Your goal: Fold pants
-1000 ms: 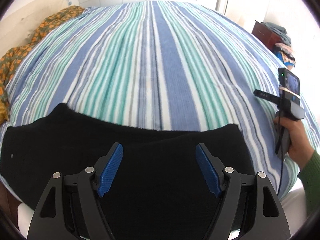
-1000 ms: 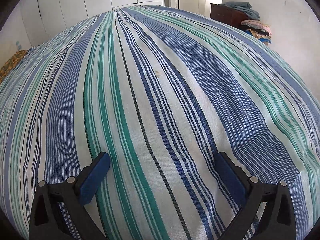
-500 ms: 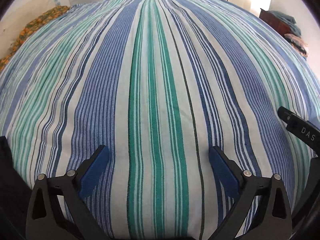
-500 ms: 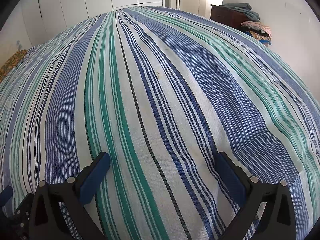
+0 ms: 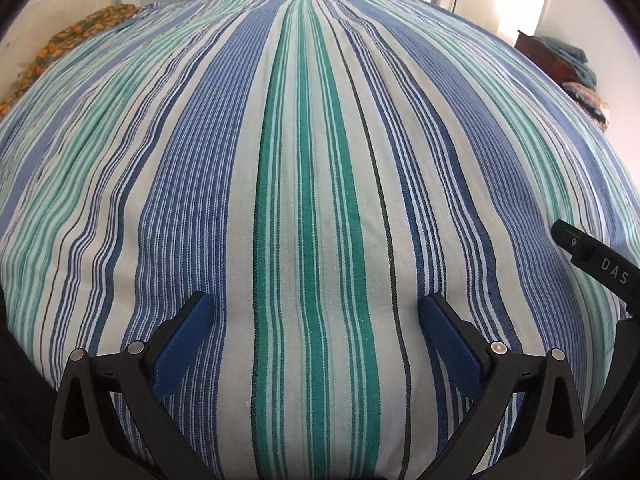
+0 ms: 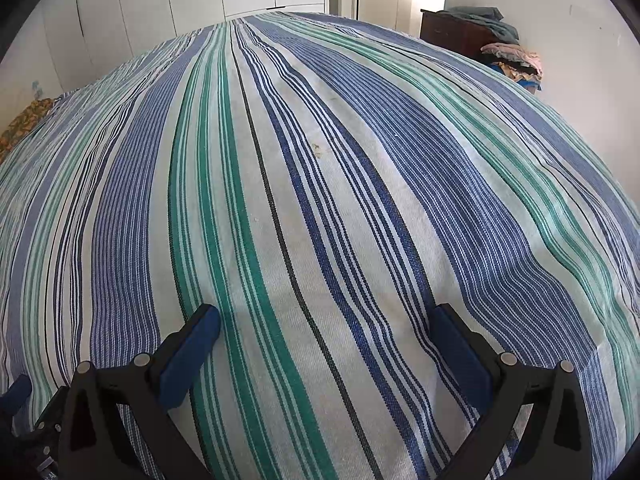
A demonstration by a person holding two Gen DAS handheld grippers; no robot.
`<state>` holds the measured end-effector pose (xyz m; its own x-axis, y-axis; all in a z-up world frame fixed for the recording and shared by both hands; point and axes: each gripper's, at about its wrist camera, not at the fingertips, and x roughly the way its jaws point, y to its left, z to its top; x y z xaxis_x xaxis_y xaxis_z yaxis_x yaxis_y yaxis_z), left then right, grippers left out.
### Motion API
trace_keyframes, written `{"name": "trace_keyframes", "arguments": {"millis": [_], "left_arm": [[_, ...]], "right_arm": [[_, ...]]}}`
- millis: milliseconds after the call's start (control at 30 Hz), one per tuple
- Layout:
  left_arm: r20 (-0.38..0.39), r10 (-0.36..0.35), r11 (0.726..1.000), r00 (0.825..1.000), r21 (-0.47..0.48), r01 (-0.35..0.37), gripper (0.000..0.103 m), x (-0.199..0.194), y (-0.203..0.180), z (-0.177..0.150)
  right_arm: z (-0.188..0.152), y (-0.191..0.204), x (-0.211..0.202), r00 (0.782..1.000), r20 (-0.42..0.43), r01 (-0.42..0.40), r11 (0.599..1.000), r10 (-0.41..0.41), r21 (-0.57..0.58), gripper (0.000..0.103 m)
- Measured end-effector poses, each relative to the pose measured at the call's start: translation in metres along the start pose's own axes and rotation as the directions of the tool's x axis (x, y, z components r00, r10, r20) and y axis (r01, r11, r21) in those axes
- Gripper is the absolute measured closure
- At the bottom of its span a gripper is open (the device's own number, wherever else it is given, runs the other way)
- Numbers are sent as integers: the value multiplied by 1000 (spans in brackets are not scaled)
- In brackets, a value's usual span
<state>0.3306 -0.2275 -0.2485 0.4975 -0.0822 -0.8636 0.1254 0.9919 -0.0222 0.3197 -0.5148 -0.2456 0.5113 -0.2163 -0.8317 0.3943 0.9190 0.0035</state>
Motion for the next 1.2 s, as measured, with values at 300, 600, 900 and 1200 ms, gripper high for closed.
{"name": "trace_keyframes", "arguments": {"millis": [300,600,900,1200], "left_arm": [[-1,5,1000,1000,3,-5,1,2,-4,2],[-1,6,1000,1000,3,-6,1,2,-3,2],[-1,8,1000,1000,4,-8,1,3,-5,3],[0,8,1000,1000,3,-8,1,3,-5,3]], "right_arm": [[0,0,0,1000,0,0,1000,0,0,0],[0,0,0,1000,0,0,1000,0,0,0],[0,0,0,1000,0,0,1000,0,-1,0],[0,0,0,1000,0,0,1000,0,-1,0]]}}
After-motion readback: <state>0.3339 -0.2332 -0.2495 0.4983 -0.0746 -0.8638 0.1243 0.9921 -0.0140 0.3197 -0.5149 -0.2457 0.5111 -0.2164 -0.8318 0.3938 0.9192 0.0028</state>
